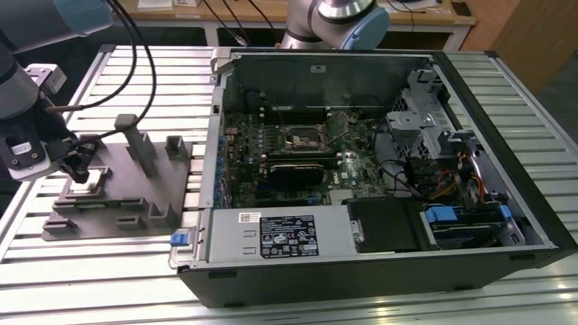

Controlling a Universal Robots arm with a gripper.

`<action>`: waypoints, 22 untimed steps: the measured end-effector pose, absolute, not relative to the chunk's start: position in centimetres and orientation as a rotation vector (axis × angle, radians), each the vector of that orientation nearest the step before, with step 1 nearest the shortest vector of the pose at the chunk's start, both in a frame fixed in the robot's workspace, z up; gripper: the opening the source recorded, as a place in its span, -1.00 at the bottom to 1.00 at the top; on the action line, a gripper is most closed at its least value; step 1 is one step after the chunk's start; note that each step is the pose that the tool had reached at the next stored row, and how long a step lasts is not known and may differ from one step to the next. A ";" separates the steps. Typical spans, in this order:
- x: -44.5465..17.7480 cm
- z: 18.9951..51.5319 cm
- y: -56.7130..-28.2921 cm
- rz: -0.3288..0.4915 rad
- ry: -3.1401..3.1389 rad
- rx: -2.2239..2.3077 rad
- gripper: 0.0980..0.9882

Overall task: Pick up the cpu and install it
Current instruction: 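Pick up the cpu and move it towards the insertion slot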

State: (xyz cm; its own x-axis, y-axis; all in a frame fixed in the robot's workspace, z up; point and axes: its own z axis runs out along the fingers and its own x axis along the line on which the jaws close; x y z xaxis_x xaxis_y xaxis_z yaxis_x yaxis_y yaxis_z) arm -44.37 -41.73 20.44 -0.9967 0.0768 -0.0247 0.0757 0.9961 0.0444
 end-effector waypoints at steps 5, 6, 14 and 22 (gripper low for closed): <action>-44.4 20.1 -41.7 0.068 3.112 0.118 -0.98; -44.5 20.0 -41.6 0.068 3.112 0.117 -0.98; -44.6 19.8 -41.5 0.068 3.112 0.117 -0.98; -44.6 19.7 -41.4 0.068 3.112 0.117 -0.98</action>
State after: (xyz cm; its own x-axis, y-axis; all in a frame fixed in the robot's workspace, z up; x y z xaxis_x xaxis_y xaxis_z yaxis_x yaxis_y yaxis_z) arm -44.57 -41.39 19.72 -0.9968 0.0754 -0.0246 0.0743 0.9962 0.0445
